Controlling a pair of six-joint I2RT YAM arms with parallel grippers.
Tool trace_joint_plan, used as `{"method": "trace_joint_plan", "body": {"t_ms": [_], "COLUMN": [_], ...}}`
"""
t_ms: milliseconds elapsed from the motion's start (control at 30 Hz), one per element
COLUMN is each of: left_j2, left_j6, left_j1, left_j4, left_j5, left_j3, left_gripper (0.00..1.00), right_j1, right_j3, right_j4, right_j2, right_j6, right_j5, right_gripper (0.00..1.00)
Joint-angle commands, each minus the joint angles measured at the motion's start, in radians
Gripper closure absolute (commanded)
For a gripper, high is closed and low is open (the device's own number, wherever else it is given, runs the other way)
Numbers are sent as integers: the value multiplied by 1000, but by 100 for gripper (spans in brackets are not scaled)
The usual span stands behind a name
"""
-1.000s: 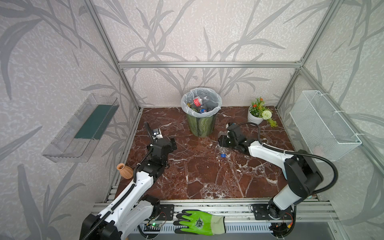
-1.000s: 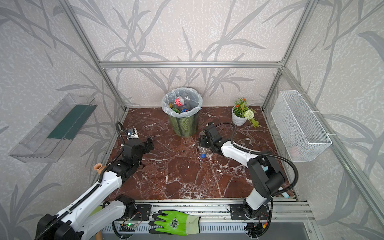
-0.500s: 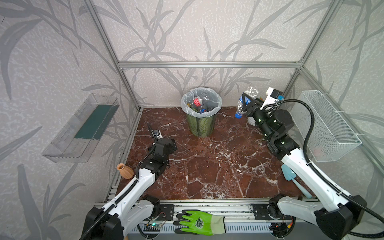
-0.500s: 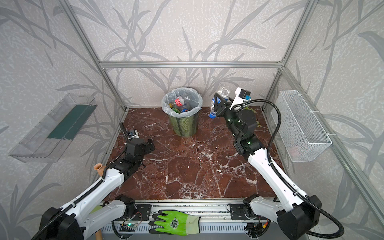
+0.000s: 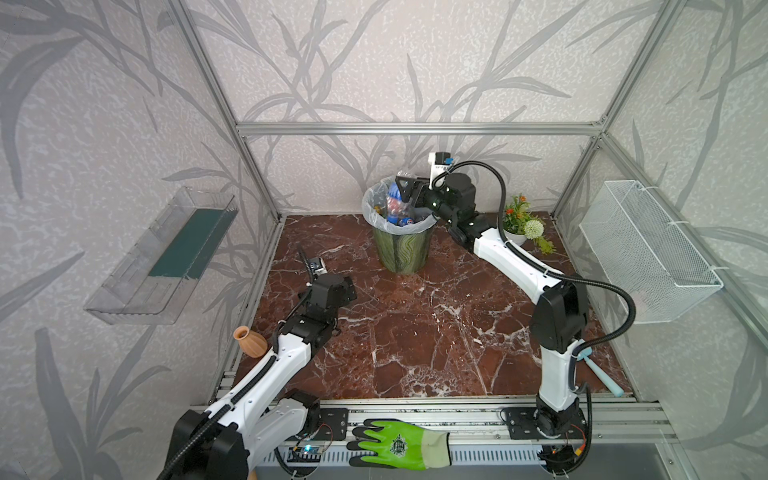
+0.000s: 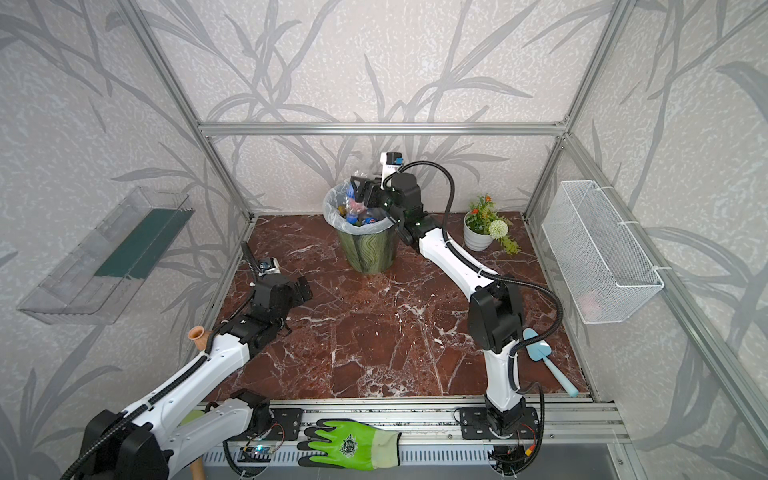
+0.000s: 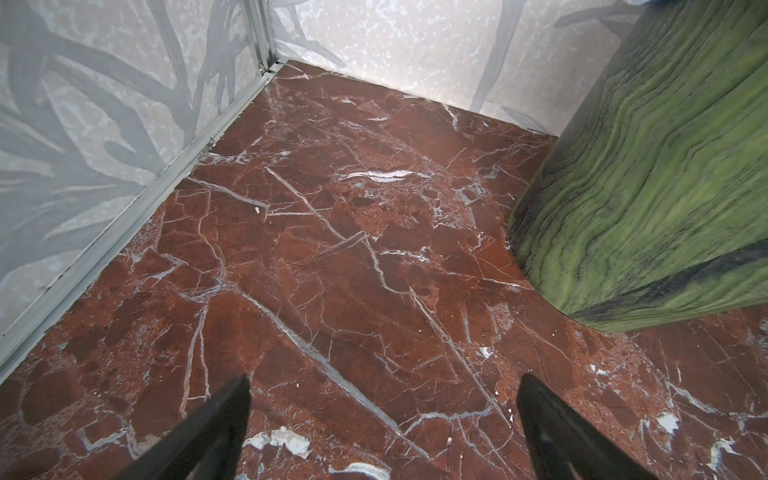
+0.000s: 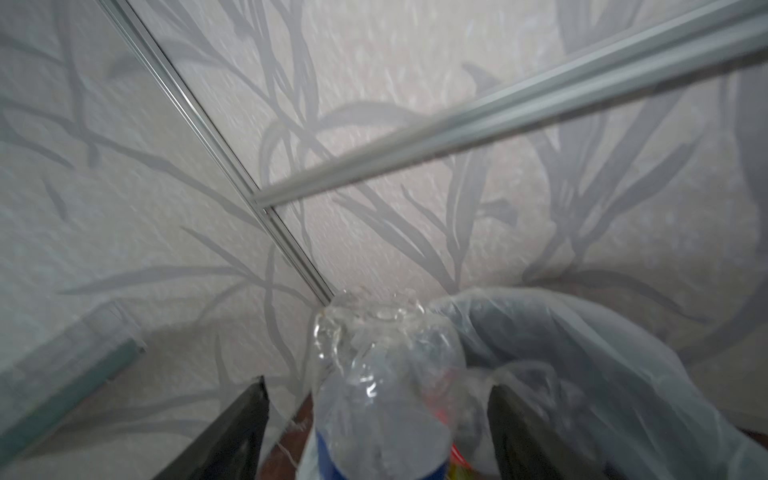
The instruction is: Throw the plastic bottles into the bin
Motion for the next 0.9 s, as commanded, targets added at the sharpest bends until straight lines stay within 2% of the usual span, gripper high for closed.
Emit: {"method": "trace_joint_plan", "body": {"t_ms": [0,100,267,533,600,767,867], "left_j2": [-17,-30,-35,-28,-23,1,17], "left_j6": [10,17,16,4,5,4,17], "left_j1": [7,7,7,8,8,10,12], "left_j4": [-18,-17,-18,-19,-20,-34,-18], "left_j5": [2,-6,-26,-109,-146,-245,-279], "left_j3": [31,26,23,25,24,33,31], "left_gripper": [1,1,1,1,1,1,1], "right_j1": [-13,-27,-64,-206,-227,-249,-281], "right_j3": [1,-88,-315,-863,-1011,-1378,-1514], "right_j4": [-28,-27,43,137,173,412,541], "right_j2": [-189,-338,-562,-844,-893,-932,-896], "right_j6": [-97,-160,-212,-243,-310,-590,-630], "right_j5": [43,104,194,258,307,403,394], "right_gripper": [9,2,0,1,1,1,1]}}
